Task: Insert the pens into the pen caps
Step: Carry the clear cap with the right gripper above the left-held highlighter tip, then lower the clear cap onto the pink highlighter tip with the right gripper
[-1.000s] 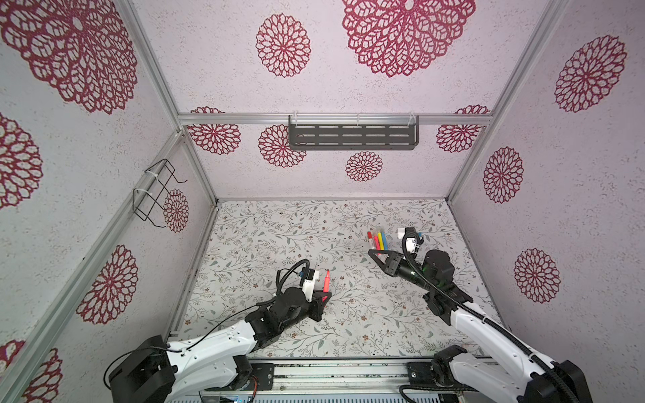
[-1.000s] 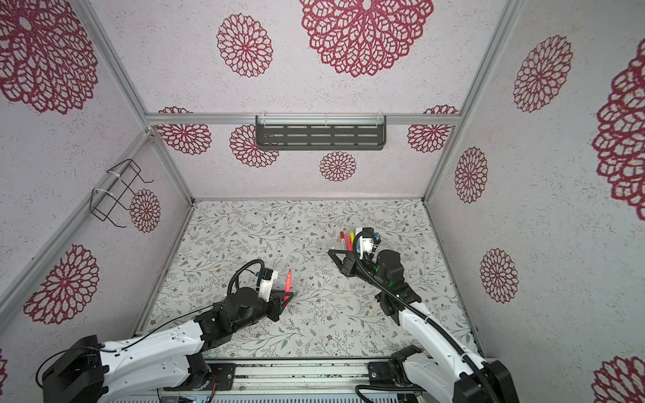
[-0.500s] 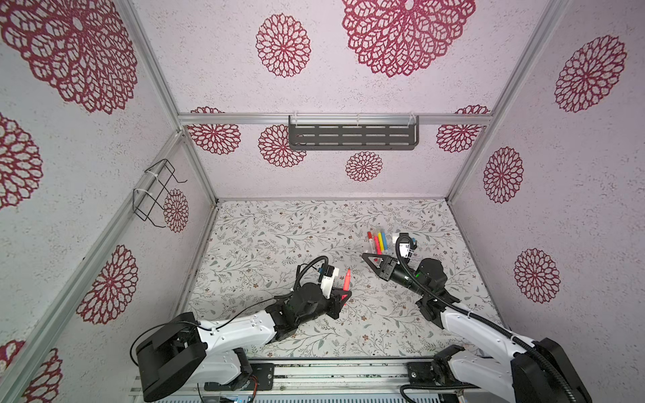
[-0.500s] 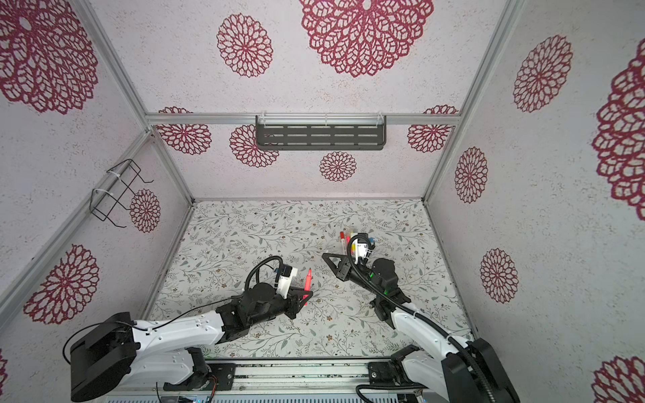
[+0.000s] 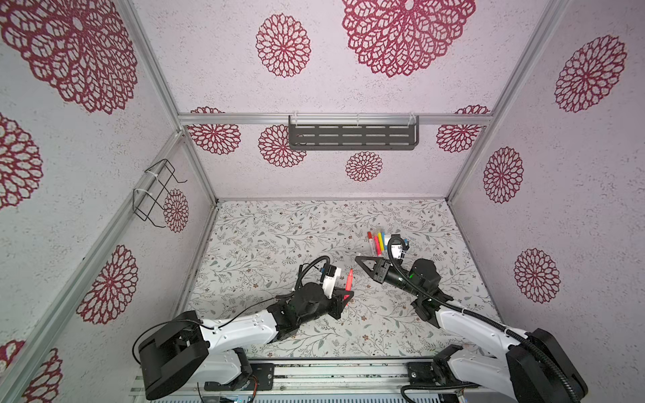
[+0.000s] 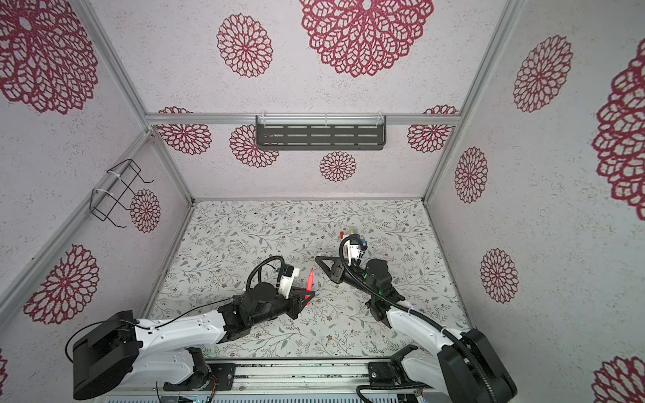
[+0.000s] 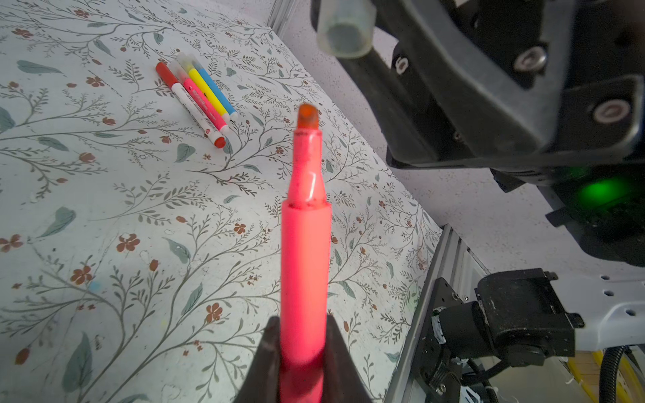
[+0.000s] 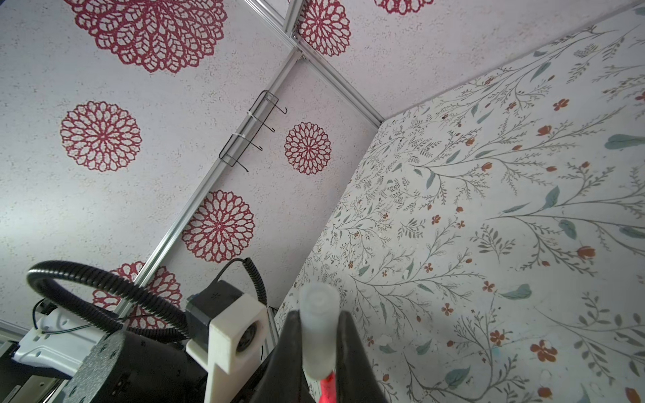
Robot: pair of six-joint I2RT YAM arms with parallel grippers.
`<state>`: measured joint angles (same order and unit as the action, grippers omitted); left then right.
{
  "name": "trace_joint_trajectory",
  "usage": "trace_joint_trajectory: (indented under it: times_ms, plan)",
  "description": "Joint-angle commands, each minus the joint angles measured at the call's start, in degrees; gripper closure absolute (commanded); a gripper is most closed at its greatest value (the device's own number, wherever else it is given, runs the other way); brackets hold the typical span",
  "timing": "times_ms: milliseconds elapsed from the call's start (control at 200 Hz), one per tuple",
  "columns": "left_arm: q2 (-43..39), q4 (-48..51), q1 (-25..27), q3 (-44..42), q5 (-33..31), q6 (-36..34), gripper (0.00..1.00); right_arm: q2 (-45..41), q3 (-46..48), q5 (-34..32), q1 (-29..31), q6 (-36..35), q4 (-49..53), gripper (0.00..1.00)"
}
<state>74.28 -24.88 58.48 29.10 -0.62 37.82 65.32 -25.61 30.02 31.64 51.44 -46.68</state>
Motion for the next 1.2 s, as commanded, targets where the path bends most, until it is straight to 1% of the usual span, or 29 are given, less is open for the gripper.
trace_joint_trajectory:
  times_ms: [0, 155, 315, 590, 891, 1036, 1196]
  plan:
    - [-0.7, -1.9, 0.6, 0.8, 0.0, 0.2, 1.0, 0.4, -2.3, -0.6, 0.8, -2.4, -1.4, 1.0]
    - [-1.7, -1.4, 0.6, 0.5, -0.4, 0.1, 1.0, 0.9, -2.6, -0.8, 1.7, -3.3, -0.7, 1.0]
    - [-2.5, -1.0, 0.6, 0.3, -0.7, 0.0, 1.0, 1.0, -3.4, -1.4, 2.7, -5.1, 2.2, 1.0]
    - [-2.6, -0.6, 0.7, 0.5, -1.0, -0.2, 1.0, -0.4, -3.8, -0.7, 4.4, -6.7, 4.2, 1.0]
    - [-4.0, 0.3, 0.7, 0.4, -1.4, -0.6, 1.0, -4.4, -4.0, -2.3, 5.5, -11.2, 14.0, 1.0]
    - [-4.0, 0.4, 0.7, 0.6, -1.3, -0.7, 1.0, -6.1, -4.6, -4.3, 6.1, -14.4, 19.9, 1.0]
    - [-4.1, 0.4, 0.7, 0.6, -1.3, -0.7, 1.0, -7.0, -4.9, -3.1, 7.2, -16.4, 21.8, 1.0]
